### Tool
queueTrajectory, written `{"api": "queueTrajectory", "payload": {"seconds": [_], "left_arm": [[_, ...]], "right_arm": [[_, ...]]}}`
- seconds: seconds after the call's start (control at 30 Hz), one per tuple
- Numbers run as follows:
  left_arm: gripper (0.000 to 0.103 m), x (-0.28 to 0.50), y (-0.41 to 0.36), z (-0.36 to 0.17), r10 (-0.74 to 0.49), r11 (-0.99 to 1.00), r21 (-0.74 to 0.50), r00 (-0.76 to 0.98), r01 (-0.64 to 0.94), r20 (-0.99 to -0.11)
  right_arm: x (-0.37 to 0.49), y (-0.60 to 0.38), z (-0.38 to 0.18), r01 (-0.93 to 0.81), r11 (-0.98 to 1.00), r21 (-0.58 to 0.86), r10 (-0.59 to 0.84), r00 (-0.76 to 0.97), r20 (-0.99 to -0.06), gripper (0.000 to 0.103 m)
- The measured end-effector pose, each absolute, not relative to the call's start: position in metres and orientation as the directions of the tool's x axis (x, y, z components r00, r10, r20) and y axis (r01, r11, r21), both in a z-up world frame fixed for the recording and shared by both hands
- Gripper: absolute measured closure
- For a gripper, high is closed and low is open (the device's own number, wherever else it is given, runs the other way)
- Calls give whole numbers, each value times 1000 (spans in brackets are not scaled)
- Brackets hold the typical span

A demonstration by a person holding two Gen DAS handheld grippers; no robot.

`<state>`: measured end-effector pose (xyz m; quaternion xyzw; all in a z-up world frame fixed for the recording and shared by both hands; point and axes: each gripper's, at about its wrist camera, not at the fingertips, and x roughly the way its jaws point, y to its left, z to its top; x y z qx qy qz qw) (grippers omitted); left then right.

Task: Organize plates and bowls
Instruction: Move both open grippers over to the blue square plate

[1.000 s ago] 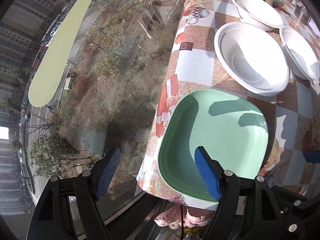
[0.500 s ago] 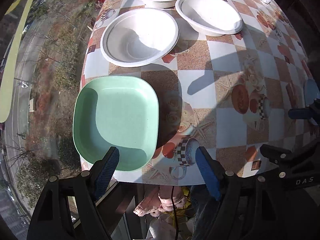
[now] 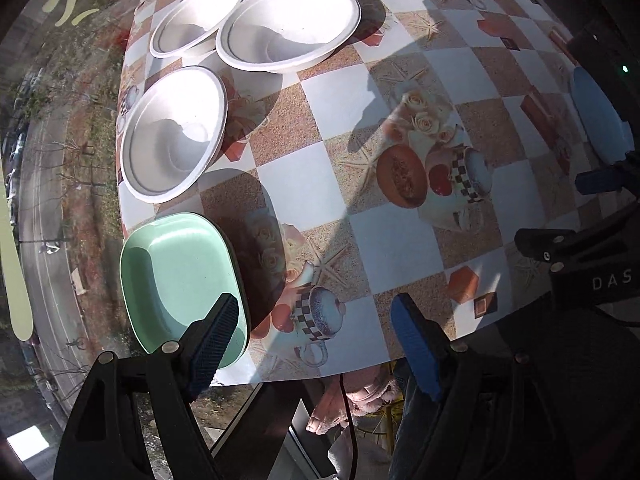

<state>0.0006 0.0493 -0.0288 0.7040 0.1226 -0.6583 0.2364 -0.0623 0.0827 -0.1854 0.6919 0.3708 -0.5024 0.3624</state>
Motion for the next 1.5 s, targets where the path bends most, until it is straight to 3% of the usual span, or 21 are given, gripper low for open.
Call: {"api": "queueTrajectory", "payload": {"seconds": [0.8,1.1,1.5], "left_arm": [[21,-64,84,-36,-143,-928,179,132,326,-981],[21,-143,118,-32,-59,-958,78,76,275,-995],[21,-245,174,-47,39,-952,-21,52,305,-998]], "right_arm": [[-126,134,-181,769,-630,109,90,212,-973,1],[-198,190,-162,681,-732,18,68,100,-993,1],[-288,276,-180,526,-834,-164,198,7,-980,1]]}}
